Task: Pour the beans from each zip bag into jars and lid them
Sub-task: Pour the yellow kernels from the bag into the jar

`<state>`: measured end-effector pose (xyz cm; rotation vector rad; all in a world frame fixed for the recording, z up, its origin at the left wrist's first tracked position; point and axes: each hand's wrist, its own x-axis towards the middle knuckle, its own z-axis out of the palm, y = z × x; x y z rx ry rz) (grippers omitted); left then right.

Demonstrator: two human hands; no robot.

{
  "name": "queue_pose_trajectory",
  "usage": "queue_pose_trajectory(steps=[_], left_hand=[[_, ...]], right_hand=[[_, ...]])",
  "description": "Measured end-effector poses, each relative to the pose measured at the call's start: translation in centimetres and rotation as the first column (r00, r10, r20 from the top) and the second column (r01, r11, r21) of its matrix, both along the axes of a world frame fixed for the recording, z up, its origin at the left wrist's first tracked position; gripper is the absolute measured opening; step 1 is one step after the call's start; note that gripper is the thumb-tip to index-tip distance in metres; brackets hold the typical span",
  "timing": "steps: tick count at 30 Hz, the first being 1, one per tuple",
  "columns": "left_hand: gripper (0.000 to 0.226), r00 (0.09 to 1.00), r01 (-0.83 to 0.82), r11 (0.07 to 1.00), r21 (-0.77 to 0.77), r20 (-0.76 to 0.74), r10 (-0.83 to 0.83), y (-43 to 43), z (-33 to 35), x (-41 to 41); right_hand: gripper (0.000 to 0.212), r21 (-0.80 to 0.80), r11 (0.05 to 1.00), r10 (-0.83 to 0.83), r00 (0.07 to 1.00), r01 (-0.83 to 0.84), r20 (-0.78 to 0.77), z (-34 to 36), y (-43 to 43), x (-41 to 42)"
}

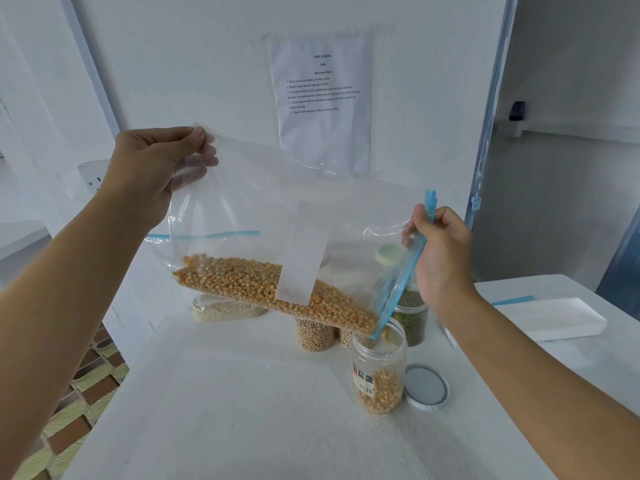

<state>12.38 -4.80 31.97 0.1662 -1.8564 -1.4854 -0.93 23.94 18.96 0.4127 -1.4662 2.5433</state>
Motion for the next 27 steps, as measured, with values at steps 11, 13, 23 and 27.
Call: queue_pose_trajectory(steps=[11,13,23,27], left_hand=[[0.025,1.0,0.013,0.999,-0.029,-0.002,-0.013,-0.56,-0.03,-0.37],[0.025,1.0,0.012,1.0,-0.026,-0.003,-0.012,-0.57,0.0,-0.39],[0.028,1.0,0.014,0.999,-0.035,-0.003,-0.014,-0.28,0.04,-0.31],[0.026,1.0,0.016,0.999,-0.03,-0.007,-0.016,-0.35,0.11,-0.27]], right_hand=[[0.025,-0.025,1.0,0.011,1.0,-0.011,0.006,0.06,-0.11,-0.26],[0.025,-0.027,1.0,0.01,1.0,-0.01,0.007,0.05,-0.11,-0.35],[0.017,0.01,1.0,-0.005,1.0,0.005,0.003,0.0,-0.06,-0.28],[0.016,0.014,1.0,-0.004,1.0,0.004,-0.002,0.12,-0.11,-0.12]])
